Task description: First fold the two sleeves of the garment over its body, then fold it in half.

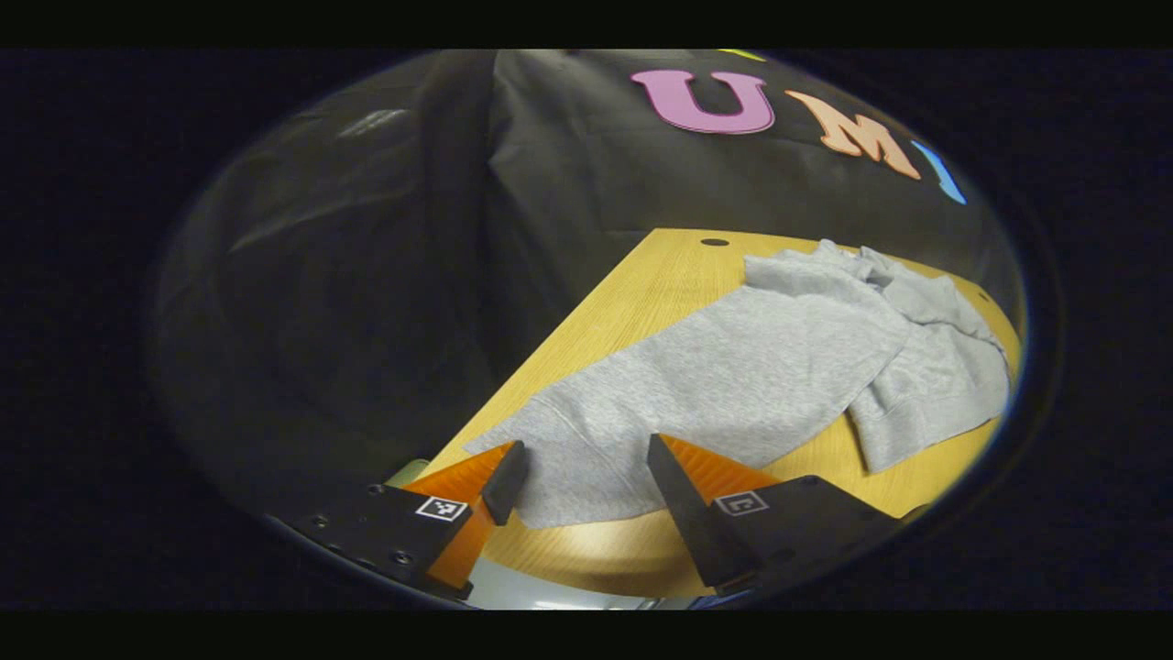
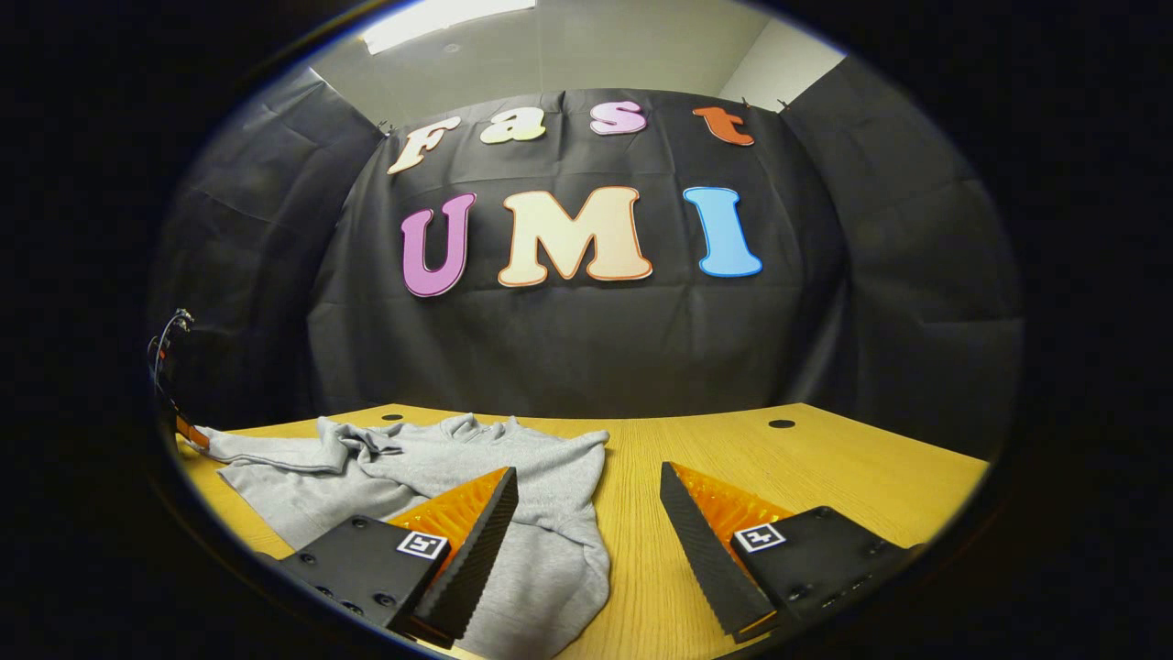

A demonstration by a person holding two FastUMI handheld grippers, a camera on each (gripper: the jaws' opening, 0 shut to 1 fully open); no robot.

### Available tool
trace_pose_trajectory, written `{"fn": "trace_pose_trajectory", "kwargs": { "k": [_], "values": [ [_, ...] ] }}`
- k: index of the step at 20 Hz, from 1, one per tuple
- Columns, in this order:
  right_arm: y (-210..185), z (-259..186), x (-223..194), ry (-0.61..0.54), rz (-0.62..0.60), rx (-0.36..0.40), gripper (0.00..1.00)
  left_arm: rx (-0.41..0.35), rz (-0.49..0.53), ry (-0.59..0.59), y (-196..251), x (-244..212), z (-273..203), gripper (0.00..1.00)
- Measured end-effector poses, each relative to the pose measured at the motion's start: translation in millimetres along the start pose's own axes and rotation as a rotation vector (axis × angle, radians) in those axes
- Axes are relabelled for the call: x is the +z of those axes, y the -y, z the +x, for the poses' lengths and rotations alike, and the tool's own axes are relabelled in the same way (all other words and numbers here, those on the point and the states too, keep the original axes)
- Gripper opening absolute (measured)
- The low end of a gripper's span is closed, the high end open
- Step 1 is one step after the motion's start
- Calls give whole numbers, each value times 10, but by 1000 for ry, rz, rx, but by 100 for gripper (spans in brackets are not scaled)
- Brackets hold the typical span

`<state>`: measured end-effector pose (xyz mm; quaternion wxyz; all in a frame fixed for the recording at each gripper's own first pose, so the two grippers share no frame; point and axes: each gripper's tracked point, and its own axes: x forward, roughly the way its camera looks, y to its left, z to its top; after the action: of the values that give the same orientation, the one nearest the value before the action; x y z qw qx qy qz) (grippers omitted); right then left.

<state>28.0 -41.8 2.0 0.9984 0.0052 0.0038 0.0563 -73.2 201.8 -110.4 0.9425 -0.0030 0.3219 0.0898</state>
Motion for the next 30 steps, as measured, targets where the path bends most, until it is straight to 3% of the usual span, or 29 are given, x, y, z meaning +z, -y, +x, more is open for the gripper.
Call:
{"fn": "trace_pose_trajectory", "kwargs": {
  "k": [5,6,9,14,18,21,25,30],
  "values": [
    [-11,-5,-4,1,0,3,97,3,-33,-17,25,-30,-5,72],
    [-16,1,2,1,0,5,97,9,-33,-30,38,-32,-7,64],
    [-21,3,-2,2,0,8,97,-14,-7,-48,120,-38,-15,51],
    [-36,1,-5,3,0,15,97,-12,27,-37,169,-19,-33,9],
    [-31,2,-3,3,0,15,97,-5,-14,-3,182,20,-65,0],
    [-31,2,-6,3,0,14,97,-27,-34,-3,274,37,-98,0],
    [-35,-3,-5,3,0,15,97,-111,-85,27,561,210,-152,0],
    [-36,-4,2,4,0,15,97,-216,-64,128,1041,745,-244,0]
  ]
}}
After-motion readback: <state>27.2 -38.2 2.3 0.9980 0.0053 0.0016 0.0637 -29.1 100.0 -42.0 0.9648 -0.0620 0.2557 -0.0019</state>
